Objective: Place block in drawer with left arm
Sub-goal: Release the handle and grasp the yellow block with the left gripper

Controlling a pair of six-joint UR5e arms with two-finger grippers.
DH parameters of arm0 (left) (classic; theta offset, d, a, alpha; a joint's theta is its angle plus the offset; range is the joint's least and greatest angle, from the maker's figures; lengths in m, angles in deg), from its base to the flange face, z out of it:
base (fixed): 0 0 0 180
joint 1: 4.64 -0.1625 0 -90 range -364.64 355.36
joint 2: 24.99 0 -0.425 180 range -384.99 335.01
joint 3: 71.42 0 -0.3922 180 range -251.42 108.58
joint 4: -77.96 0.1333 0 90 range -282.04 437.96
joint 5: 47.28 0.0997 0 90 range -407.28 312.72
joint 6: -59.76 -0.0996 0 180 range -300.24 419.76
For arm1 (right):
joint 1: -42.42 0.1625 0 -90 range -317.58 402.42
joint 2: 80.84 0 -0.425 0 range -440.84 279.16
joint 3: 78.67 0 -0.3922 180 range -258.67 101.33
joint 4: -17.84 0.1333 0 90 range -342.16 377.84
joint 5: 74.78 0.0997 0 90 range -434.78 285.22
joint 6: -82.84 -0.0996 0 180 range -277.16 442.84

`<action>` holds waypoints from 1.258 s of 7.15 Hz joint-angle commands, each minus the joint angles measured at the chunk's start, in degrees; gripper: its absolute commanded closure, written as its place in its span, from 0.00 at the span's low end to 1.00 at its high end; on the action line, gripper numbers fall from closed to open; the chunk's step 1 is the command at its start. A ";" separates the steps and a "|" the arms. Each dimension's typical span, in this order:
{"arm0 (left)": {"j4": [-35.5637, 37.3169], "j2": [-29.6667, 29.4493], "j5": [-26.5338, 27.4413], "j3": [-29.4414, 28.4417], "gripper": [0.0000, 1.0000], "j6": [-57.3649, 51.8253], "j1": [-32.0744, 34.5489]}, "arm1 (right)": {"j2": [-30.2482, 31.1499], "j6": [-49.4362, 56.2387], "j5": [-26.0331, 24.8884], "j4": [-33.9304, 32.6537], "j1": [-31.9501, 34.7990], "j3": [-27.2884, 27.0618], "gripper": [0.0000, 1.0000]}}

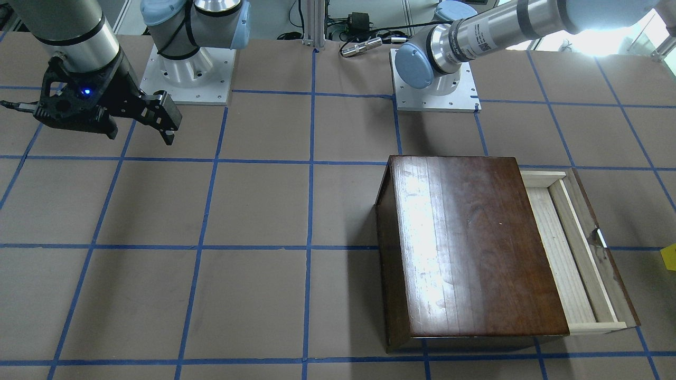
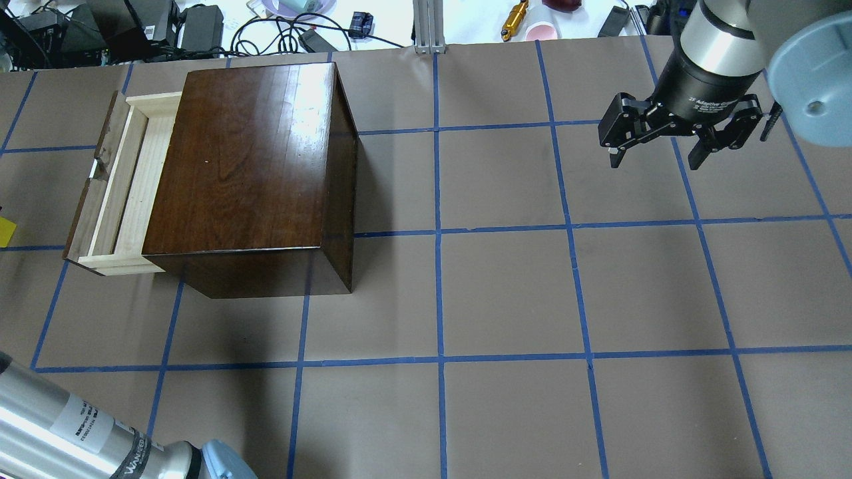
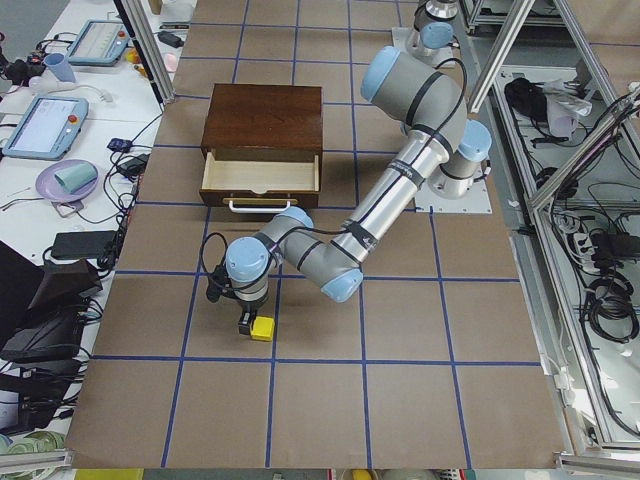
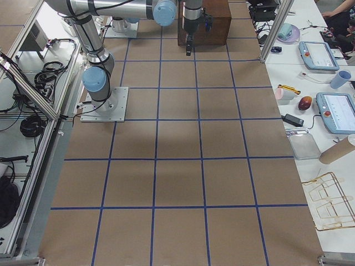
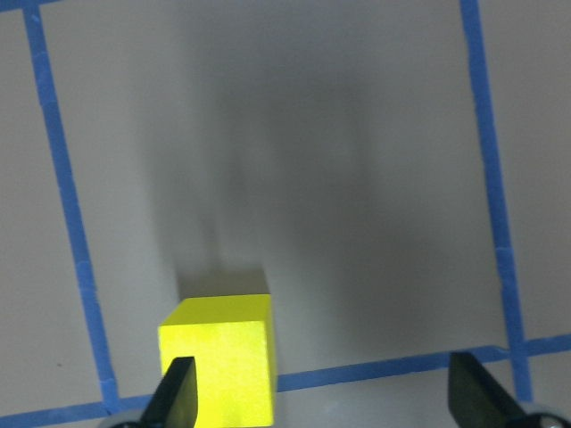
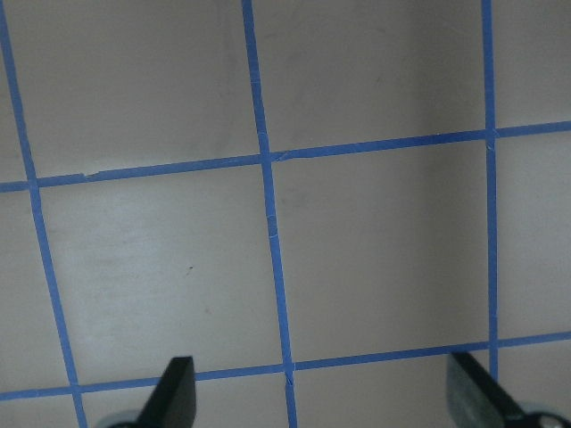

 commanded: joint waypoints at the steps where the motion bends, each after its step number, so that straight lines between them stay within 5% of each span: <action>1: 1.51 -2.32 0.12 -0.26 0.00 -2.19 -0.54 | 0.00 0.00 0.01 0.00 0.00 0.00 0.00; 4: 1.51 -3.64 -0.05 -0.26 0.06 -7.10 -0.80 | 0.00 0.00 0.01 0.00 0.00 0.00 0.00; 5: 1.51 -3.64 -0.05 -0.34 0.19 -7.28 -0.80 | 0.00 0.00 -0.08 0.00 0.00 0.00 0.00; 7: 1.51 -3.56 0.21 -0.35 0.65 -7.11 -0.80 | 0.00 0.00 0.01 0.00 0.00 0.00 0.00; 9: 1.16 -2.33 0.21 -0.35 0.74 -7.11 -0.80 | 0.00 0.00 0.01 0.00 0.00 0.00 0.00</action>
